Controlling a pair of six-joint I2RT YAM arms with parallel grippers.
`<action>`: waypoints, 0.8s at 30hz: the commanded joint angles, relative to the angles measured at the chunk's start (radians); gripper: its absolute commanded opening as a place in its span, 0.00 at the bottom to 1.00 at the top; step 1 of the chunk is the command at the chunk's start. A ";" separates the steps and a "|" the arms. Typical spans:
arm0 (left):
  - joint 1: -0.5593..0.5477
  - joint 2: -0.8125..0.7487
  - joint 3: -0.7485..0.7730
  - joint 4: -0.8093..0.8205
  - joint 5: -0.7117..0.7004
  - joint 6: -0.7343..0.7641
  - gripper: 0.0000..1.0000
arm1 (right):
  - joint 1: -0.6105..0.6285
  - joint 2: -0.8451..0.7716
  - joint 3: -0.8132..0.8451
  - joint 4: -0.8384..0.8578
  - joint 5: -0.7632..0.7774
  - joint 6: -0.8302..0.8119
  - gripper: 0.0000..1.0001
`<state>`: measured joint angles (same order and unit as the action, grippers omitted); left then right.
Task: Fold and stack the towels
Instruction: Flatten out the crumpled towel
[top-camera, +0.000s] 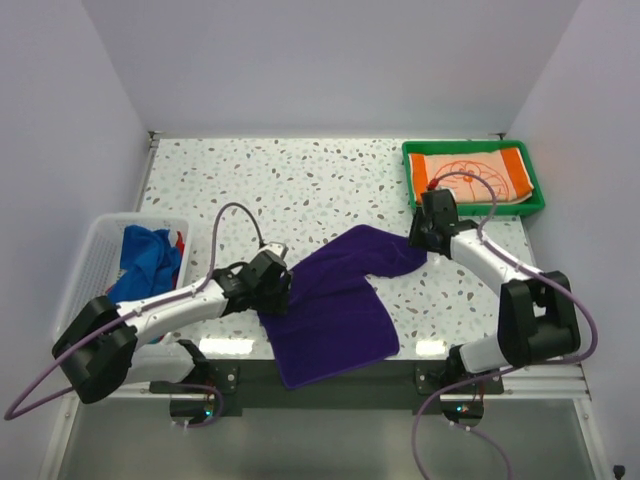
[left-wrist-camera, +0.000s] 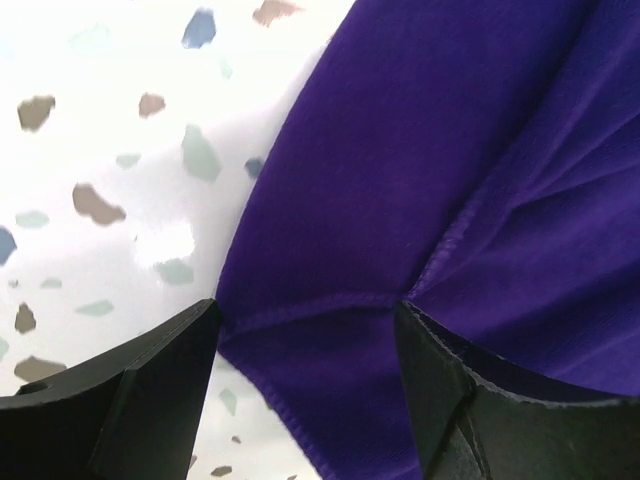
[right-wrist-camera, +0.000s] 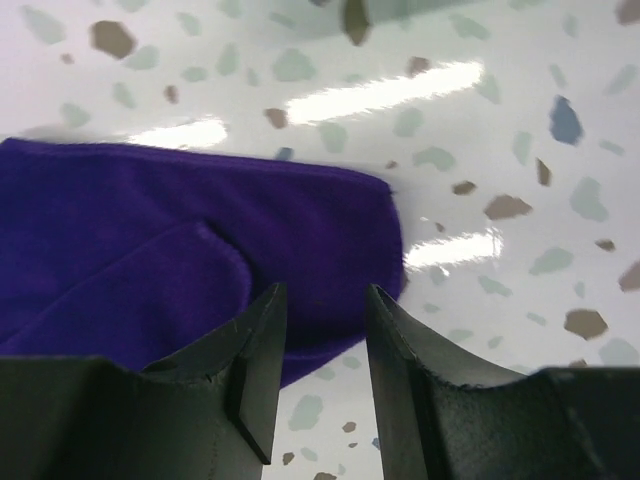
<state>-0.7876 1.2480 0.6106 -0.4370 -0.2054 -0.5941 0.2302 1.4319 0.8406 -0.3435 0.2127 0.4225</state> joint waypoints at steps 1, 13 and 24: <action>0.002 -0.050 -0.034 -0.002 -0.006 -0.044 0.76 | 0.012 0.044 0.081 0.078 -0.168 -0.134 0.41; 0.004 -0.073 0.012 0.012 -0.031 -0.021 0.77 | 0.012 0.277 0.195 0.138 -0.355 -0.295 0.41; 0.004 -0.076 -0.003 0.024 -0.028 -0.023 0.77 | 0.018 0.343 0.229 0.089 -0.446 -0.320 0.34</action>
<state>-0.7876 1.1862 0.5861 -0.4393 -0.2142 -0.6174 0.2420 1.7756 1.0359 -0.2493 -0.1844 0.1261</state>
